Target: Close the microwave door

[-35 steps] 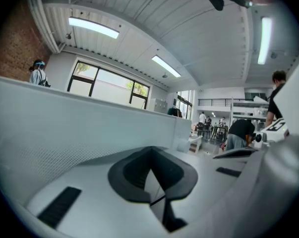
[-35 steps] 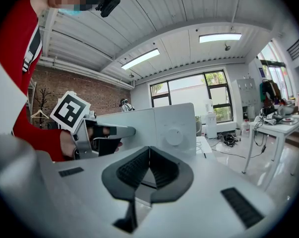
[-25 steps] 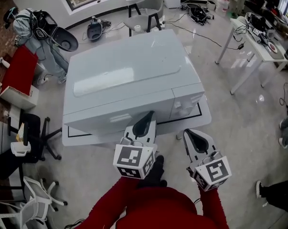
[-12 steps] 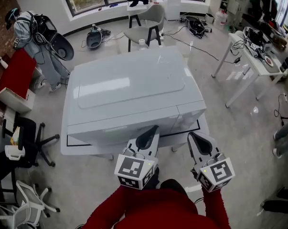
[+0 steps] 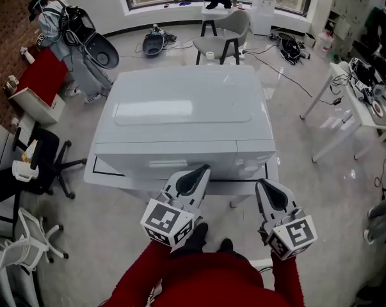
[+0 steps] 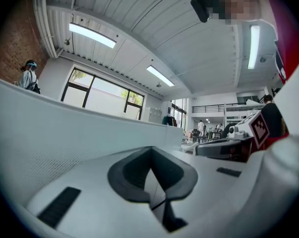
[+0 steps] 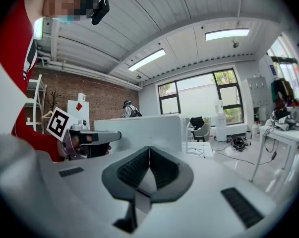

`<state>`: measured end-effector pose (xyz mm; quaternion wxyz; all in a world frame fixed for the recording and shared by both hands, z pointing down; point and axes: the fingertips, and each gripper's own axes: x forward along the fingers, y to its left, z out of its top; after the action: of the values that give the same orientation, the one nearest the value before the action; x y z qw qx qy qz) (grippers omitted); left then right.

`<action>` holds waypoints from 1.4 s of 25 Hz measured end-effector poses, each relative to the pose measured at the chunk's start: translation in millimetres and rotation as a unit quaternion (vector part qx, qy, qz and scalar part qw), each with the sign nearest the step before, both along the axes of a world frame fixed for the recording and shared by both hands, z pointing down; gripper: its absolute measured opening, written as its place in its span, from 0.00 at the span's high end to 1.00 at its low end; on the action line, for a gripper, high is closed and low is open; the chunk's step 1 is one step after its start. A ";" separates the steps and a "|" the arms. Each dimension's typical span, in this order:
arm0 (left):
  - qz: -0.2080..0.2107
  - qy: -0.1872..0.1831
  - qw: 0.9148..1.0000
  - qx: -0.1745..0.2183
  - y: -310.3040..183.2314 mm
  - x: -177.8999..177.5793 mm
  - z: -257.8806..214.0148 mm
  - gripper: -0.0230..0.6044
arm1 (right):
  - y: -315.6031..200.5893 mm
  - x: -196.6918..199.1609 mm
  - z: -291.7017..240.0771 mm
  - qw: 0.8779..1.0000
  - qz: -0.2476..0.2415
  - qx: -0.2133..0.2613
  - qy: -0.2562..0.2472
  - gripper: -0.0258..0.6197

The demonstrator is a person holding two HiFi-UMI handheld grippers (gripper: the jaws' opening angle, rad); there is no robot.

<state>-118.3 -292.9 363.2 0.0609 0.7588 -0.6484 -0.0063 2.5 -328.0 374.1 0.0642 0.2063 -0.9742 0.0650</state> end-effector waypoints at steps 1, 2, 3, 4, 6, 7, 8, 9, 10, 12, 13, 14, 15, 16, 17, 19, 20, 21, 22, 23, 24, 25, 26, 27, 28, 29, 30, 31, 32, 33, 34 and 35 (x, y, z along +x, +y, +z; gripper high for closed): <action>-0.007 -0.005 1.000 0.007 4.5 2.8 -3.7 0.95 | -0.3 5.0 -3.0 1.000 -0.010 0.004 -0.002 0.94; -0.014 -0.013 1.000 0.013 9.5 6.4 -6.9 0.95 | -0.4 10.4 -5.9 1.000 -0.020 0.007 -0.005 0.94; -0.018 -0.019 0.999 0.019 14.7 10.4 -9.9 0.95 | -0.3 16.2 -8.6 1.000 -0.027 0.009 -0.007 0.94; -0.021 -0.023 0.999 0.023 20.1 15.0 -12.5 0.95 | 0.4 22.3 -11.1 0.999 -0.033 0.010 -0.010 0.94; -0.026 -0.025 0.999 0.028 32.5 26.9 -16.2 0.95 | 3.9 35.1 -15.6 0.999 -0.046 0.011 -0.016 0.94; -0.028 -0.026 0.999 0.030 38.5 33.9 -17.4 0.95 | 6.1 41.1 -18.1 0.998 -0.054 0.014 -0.022 0.94; -0.030 -0.028 0.999 0.033 43.4 41.6 -18.9 0.95 | 7.9 47.0 -19.7 0.998 -0.061 0.016 -0.027 0.94; -0.033 -0.029 0.998 0.038 46.8 49.5 -21.5 0.95 | 9.4 53.1 -19.6 0.997 -0.067 0.015 -0.030 0.94; -0.037 -0.027 0.998 0.045 49.3 57.0 -24.6 0.95 | 11.2 58.2 -20.0 0.997 -0.073 0.012 -0.035 0.94; -0.048 -0.021 0.997 0.049 55.5 67.6 -26.6 0.95 | 16.1 63.4 -26.9 0.994 -0.088 0.021 -0.057 0.94; -0.052 -0.020 0.997 0.047 58.7 70.7 -25.4 0.95 | 18.5 65.0 -30.3 0.993 -0.095 0.029 -0.067 0.94; -0.055 -0.022 0.997 0.044 61.4 72.9 -23.3 0.95 | 20.3 66.8 -32.3 0.992 -0.100 0.034 -0.073 0.94; -0.055 -0.028 0.997 0.038 63.5 74.3 -20.3 0.95 | 21.5 68.7 -33.5 0.991 -0.103 0.037 -0.077 0.94; -0.053 -0.036 0.997 0.034 64.8 75.7 -18.0 0.95 | 22.2 70.8 -34.6 0.991 -0.103 0.040 -0.081 0.94; -0.050 -0.039 0.997 0.035 65.4 77.6 -18.9 0.95 | 23.0 72.7 -35.6 0.990 -0.102 0.041 -0.084 0.94; -0.051 -0.031 0.997 0.043 66.4 80.4 -24.6 0.95 | 24.5 74.7 -36.2 0.990 -0.099 0.045 -0.086 0.94; -0.052 -0.029 0.997 0.041 67.9 79.6 -24.3 0.95 | 25.0 74.4 -36.3 0.990 -0.098 0.046 -0.086 0.94; -0.052 -0.031 0.998 0.036 69.7 77.8 -21.7 0.95 | 25.7 73.5 -37.0 0.991 -0.097 0.044 -0.086 0.94; -0.051 -0.033 0.998 0.030 71.4 76.1 -18.9 0.95 | 26.8 72.7 -38.2 0.991 -0.095 0.042 -0.089 0.94; -0.048 -0.034 0.998 0.031 72.0 75.7 -19.0 0.95 | 28.0 72.3 -39.2 0.991 -0.094 0.039 -0.091 0.94; -0.046 -0.033 0.998 0.035 71.9 76.1 -21.3 0.95 | 29.0 72.0 -39.6 0.991 -0.093 0.038 -0.093 0.94; -0.044 -0.034 0.998 0.039 71.8 76.4 -22.9 0.95 | 29.9 71.3 -39.1 0.991 -0.091 0.036 -0.093 0.94; -0.042 -0.036 0.998 0.041 72.2 76.4 -23.7 0.95 | 31.3 70.1 -38.3 0.991 -0.091 0.031 -0.092 0.94; -0.041 -0.035 0.998 0.044 72.7 76.6 -25.2 0.95 | 33.2 69.0 -37.4 0.991 -0.090 0.025 -0.092 0.94; -0.040 -0.033 0.998 0.046 73.1 77.1 -26.6 0.95 | 34.8 68.5 -36.7 0.992 -0.089 0.023 -0.092 0.94; -0.039 -0.033 0.998 0.047 73.5 77.8 -27.1 0.95 | 35.7 68.4 -35.9 0.992 -0.088 0.026 -0.090 0.94; -0.038 -0.032 0.998 0.048 73.7 78.6 -27.2 0.95 | 36.4 68.7 -34.8 0.992 -0.087 0.026 -0.087 0.94; -0.036 -0.033 0.998 0.048 73.6 79.7 -27.0 0.95 | 36.8 69.1 -33.6 0.992 -0.087 0.026 -0.085 0.94; -0.035 -0.036 0.998 0.049 73.3 81.0 -26.5 0.95 | 36.7 69.9 -32.9 0.992 -0.085 0.028 -0.083 0.94; -0.034 -0.039 0.997 0.050 73.0 82.3 -25.7 0.95 | 36.5 70.6 -32.4 0.993 -0.084 0.030 -0.082 0.94; -0.033 -0.043 0.997 0.050 72.7 83.3 -24.5 0.95 | 36.9 71.0 -31.7 0.993 -0.083 0.029 -0.082 0.94; -0.033 -0.045 0.997 0.050 72.7 83.9 -23.2 0.95 | 37.4 70.9 -31.0 0.993 -0.082 0.028 -0.081 0.94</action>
<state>-34.4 -220.2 340.0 -0.0063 0.7383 -0.6744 -0.0065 73.4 -290.6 343.1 -0.0158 0.1215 -0.9913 0.0485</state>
